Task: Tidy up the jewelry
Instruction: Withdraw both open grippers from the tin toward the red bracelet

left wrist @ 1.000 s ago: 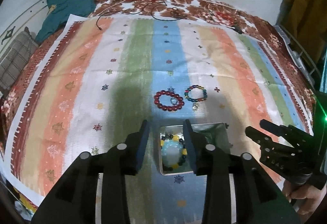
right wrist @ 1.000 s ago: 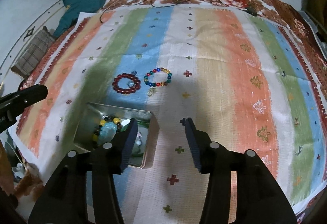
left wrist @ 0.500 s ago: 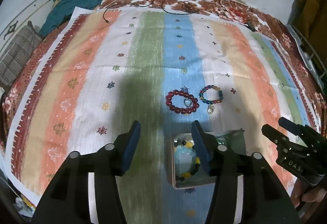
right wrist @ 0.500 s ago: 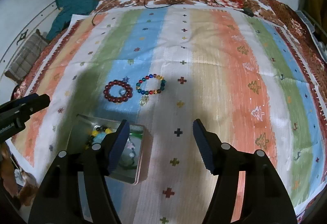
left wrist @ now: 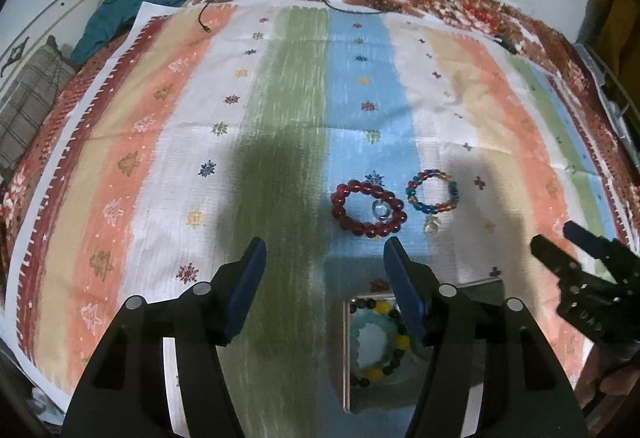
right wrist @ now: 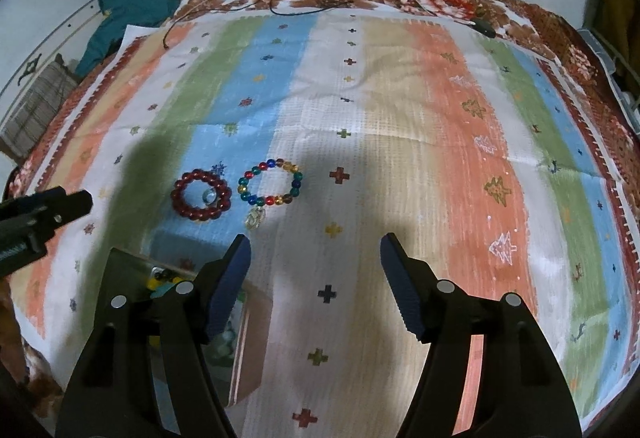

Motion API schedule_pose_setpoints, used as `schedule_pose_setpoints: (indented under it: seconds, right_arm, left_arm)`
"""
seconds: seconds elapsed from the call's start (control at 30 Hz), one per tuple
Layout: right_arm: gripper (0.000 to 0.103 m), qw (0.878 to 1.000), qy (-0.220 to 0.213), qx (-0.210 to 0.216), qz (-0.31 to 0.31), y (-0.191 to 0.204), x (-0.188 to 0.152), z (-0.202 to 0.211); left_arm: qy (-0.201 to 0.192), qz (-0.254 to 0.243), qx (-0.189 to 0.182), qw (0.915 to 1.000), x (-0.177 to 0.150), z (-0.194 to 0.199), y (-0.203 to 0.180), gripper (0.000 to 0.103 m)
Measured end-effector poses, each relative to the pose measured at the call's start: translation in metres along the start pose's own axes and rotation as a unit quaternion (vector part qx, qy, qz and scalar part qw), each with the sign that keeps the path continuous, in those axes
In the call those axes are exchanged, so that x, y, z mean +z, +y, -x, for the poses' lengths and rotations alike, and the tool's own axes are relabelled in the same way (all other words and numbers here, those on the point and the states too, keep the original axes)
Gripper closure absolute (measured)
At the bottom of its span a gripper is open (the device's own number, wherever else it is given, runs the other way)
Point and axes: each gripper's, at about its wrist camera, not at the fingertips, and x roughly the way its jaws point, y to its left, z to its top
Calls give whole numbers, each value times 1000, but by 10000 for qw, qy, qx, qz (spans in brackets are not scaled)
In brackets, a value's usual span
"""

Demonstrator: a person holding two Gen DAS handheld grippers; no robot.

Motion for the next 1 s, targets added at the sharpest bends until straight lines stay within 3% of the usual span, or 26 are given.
schedule_pose_setpoints:
  seconds: [0.47, 1.0]
  right_arm:
    - [28, 9998, 181, -8, -37, -2, 18, -33]
    - [28, 9992, 387, -42, -32, 0, 33, -70]
  left_arm:
    - [249, -28, -56, 9997, 18, -36, 2, 41]
    - [644, -187, -260, 9974, 32, -80, 2, 41]
